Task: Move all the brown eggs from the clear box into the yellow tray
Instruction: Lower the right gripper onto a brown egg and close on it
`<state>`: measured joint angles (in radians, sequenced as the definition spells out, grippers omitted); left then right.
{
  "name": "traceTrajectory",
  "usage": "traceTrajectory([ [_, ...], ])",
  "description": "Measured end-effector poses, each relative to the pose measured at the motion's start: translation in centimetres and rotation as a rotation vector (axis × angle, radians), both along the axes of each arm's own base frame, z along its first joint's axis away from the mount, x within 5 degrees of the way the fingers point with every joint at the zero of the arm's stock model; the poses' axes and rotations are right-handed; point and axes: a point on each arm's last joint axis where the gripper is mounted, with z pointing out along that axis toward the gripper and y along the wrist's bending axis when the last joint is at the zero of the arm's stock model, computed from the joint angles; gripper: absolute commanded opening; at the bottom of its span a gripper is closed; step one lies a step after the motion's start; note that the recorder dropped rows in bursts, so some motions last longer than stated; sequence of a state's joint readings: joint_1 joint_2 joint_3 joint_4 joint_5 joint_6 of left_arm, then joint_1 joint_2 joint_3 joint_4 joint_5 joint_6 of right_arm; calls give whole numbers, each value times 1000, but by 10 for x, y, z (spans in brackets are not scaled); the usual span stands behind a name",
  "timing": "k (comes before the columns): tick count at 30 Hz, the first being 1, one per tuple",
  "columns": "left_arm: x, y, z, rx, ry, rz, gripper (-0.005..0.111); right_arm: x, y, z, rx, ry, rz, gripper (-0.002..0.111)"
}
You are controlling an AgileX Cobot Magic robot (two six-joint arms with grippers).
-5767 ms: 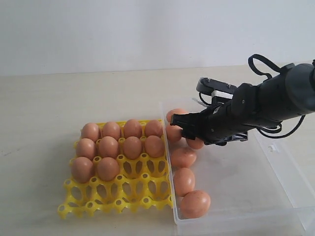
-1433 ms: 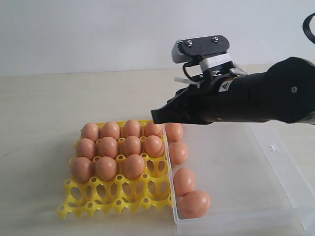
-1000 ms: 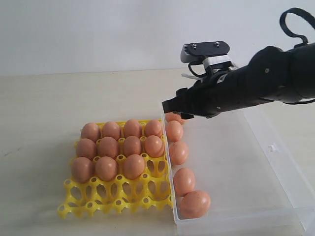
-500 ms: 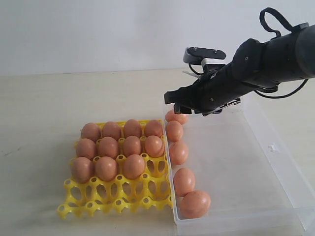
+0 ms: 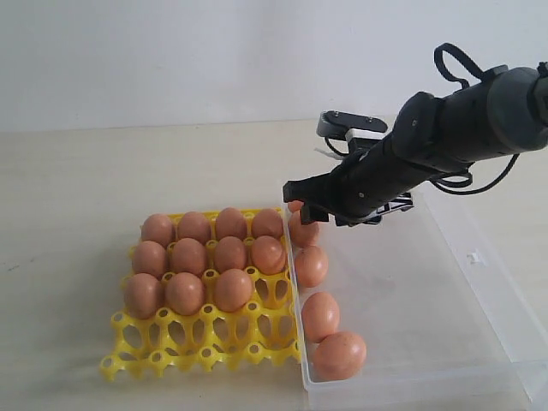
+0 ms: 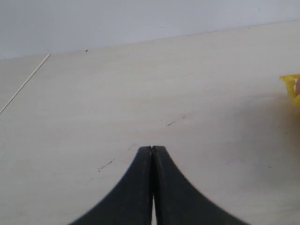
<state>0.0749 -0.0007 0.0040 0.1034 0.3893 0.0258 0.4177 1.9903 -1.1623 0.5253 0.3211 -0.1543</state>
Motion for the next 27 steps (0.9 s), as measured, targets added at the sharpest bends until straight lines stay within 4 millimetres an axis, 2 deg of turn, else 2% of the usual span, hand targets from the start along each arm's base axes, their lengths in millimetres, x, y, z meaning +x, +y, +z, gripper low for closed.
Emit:
traceTrajectory([
  [12, 0, 0, 0, 0, 0, 0, 0, 10, 6, 10, 34, -25, -13, 53],
  [21, 0, 0, 0, 0, 0, 0, 0, 11, 8, -1, 35, 5, -21, 53],
  [27, 0, 0, 0, 0, 0, 0, 0, 15, 18, -7, 36, 9, -5, 53],
])
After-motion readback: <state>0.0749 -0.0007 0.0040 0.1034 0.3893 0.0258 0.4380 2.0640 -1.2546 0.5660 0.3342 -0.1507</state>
